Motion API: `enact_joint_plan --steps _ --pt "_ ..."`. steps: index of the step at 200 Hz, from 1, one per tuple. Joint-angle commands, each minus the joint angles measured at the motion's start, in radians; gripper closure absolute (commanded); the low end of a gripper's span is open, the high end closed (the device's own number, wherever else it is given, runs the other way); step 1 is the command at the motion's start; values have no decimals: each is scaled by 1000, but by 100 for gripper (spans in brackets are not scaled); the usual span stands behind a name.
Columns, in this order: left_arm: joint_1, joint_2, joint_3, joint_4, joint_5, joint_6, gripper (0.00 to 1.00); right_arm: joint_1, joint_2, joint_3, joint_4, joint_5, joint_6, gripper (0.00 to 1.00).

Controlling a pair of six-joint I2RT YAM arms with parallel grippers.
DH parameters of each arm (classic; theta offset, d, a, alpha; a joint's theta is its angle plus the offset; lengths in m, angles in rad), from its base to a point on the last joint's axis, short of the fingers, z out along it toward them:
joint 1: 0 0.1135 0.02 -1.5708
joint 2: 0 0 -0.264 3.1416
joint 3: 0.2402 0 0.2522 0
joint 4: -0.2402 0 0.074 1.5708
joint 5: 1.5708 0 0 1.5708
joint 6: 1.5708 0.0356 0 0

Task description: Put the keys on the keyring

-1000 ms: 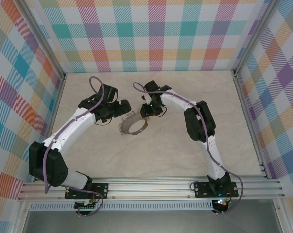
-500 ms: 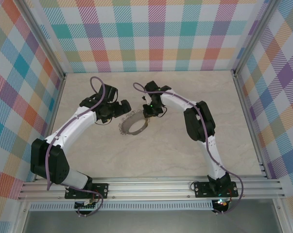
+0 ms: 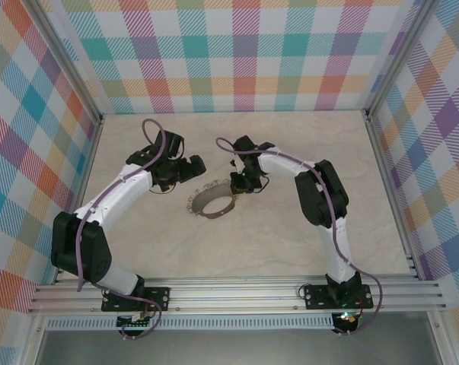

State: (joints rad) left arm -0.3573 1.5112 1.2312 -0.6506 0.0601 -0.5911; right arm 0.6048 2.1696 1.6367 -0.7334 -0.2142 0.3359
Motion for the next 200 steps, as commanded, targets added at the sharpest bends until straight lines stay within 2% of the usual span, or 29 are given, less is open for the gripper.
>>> enact_joint_plan --steps 1,19,50,85,134,200 --pt "14 16 41 11 26 21 0 9 -76 -45 19 -20 80 60" --pt "18 23 49 11 34 24 0 9 -126 -74 18 12 129 51" --pt "23 25 54 16 38 22 0 15 -210 -141 32 1 191 50" --pt "28 18 49 14 40 20 0 50 -273 -225 88 -26 175 53" --pt "40 8 40 9 43 19 0 73 -219 -205 75 1 84 65" --pt "46 2 48 -1 41 19 0 74 -142 -161 33 68 13 66"
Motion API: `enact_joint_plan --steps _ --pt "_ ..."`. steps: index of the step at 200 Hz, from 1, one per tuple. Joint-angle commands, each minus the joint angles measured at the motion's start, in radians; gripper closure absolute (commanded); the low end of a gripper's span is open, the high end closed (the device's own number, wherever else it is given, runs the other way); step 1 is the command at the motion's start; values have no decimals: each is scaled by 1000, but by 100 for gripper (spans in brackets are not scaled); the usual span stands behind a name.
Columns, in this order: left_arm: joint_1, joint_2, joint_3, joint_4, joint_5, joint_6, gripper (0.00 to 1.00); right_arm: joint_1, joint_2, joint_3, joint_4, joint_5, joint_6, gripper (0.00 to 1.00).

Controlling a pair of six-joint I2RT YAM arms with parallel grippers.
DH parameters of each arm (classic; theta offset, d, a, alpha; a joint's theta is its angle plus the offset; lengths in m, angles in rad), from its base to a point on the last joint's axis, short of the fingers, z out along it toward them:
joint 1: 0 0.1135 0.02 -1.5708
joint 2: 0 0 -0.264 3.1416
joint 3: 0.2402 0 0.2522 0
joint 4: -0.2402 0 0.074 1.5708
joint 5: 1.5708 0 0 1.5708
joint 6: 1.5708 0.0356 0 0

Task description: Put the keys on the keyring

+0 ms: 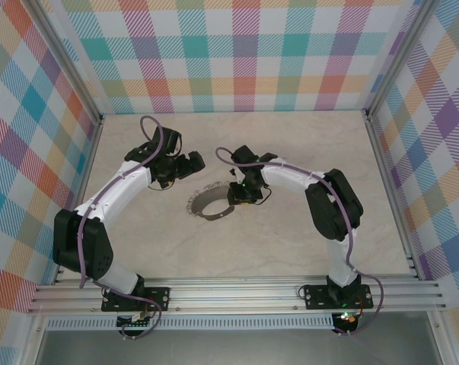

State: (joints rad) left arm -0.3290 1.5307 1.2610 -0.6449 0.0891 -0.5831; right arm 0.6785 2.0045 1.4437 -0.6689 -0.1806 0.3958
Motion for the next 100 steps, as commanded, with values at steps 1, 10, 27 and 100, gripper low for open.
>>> enact_joint_plan --steps 1,10,27,100 --pt "18 -18 18 -8 12 11 0 0 23 33 -32 36 -48 66" --pt "18 -18 17 -7 13 12 0 -1 31 39 -35 43 -52 66" --pt "18 -18 18 -8 14 14 0 0 44 54 -35 54 -51 66" --pt "14 2 8 19 118 75 0 -58 9 88 -59 65 -12 65"
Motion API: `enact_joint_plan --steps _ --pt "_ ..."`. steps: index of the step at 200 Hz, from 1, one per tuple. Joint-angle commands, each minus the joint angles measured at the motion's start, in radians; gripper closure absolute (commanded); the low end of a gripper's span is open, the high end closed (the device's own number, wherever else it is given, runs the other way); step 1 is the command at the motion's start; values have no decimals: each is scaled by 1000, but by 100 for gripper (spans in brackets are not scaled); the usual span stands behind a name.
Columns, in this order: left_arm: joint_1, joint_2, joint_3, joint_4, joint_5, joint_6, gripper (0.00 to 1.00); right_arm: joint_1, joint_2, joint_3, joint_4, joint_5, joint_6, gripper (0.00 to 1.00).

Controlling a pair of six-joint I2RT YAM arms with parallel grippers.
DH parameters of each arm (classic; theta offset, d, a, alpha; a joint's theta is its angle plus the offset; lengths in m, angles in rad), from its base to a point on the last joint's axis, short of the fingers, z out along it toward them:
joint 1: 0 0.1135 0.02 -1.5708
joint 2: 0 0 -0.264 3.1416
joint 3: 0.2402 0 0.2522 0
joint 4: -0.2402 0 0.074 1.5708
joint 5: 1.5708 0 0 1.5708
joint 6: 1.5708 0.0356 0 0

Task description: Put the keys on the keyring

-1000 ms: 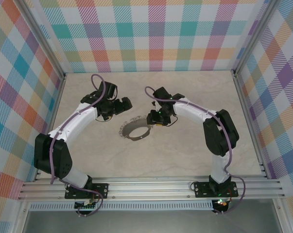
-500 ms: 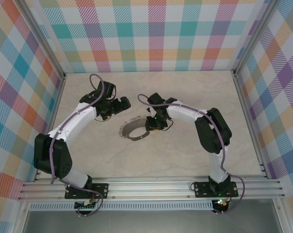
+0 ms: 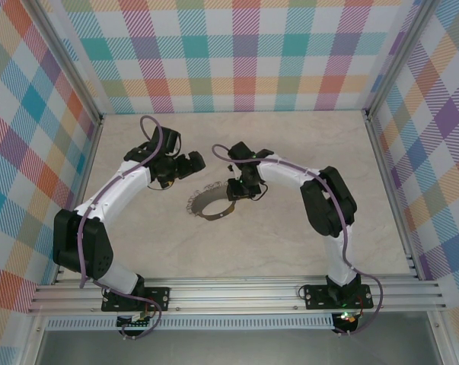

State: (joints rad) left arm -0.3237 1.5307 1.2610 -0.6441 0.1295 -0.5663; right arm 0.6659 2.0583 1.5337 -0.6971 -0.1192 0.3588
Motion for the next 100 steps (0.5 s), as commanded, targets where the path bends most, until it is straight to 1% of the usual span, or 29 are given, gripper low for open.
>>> enact_joint_plan --steps 1,22,42,73,83,100 --pt "8 3 9 17 81 60 0 -48 -48 -4 -31 3 26 65" --pt "-22 27 24 -2 113 118 0 -98 -122 -51 -32 -15 53 61" --pt "-74 64 59 -43 97 186 2 -141 -195 -106 -38 -28 80 50" --pt "-182 148 137 -109 27 280 4 -182 -314 -223 -36 -42 116 37" --pt "-215 180 166 -129 -3 296 4 -189 -355 -265 -36 -39 125 33" --pt "-257 244 218 -160 -39 309 5 -204 -425 -336 -39 -42 144 23"
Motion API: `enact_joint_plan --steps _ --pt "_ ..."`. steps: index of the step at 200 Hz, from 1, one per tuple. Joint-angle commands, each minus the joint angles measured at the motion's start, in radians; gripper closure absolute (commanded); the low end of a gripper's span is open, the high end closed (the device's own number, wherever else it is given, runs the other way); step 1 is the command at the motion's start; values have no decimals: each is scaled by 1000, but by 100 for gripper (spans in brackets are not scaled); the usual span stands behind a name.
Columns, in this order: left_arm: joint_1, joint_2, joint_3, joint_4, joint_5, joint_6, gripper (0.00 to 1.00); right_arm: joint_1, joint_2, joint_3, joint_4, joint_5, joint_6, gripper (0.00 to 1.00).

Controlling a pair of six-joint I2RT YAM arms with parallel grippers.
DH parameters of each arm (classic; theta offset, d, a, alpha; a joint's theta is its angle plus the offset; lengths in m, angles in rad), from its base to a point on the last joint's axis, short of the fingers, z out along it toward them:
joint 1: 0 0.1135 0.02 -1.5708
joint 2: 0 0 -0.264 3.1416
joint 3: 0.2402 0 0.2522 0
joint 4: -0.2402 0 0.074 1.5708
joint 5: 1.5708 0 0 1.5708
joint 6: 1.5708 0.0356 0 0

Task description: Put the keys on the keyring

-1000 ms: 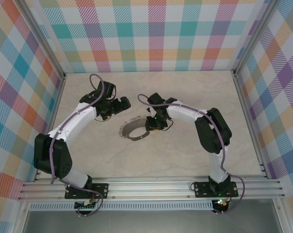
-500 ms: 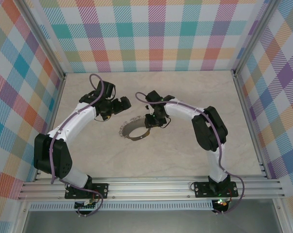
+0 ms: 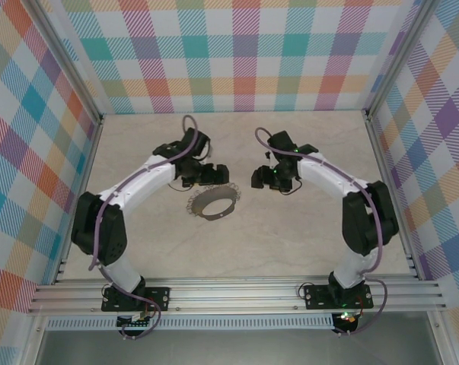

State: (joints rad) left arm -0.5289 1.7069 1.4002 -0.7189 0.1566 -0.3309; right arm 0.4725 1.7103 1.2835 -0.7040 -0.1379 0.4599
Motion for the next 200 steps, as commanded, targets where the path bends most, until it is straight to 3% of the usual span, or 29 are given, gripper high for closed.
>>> enact_joint_plan --steps 1,23,54,68,94,134,174,200 --pt "-55 72 82 -86 -69 73 5 -12 -81 -90 -33 -23 44 23" --pt "-101 156 153 -137 -109 78 5 -35 -180 -186 -34 -26 64 0" --pt "-165 258 256 -218 -168 99 5 -60 -313 -294 -42 -24 90 0" --pt "-182 293 289 -239 -193 105 6 -62 -371 -331 -44 31 124 0" --pt "-194 335 319 -244 -156 136 23 -64 -464 -381 -30 92 139 0" --pt "-205 333 289 -204 -134 188 34 -74 -559 -480 1 31 117 0" --pt "-206 347 276 -191 -112 250 48 -85 -648 -596 59 -45 196 5" --pt "-207 359 261 -165 -112 279 51 -91 -668 -649 92 -40 258 6"
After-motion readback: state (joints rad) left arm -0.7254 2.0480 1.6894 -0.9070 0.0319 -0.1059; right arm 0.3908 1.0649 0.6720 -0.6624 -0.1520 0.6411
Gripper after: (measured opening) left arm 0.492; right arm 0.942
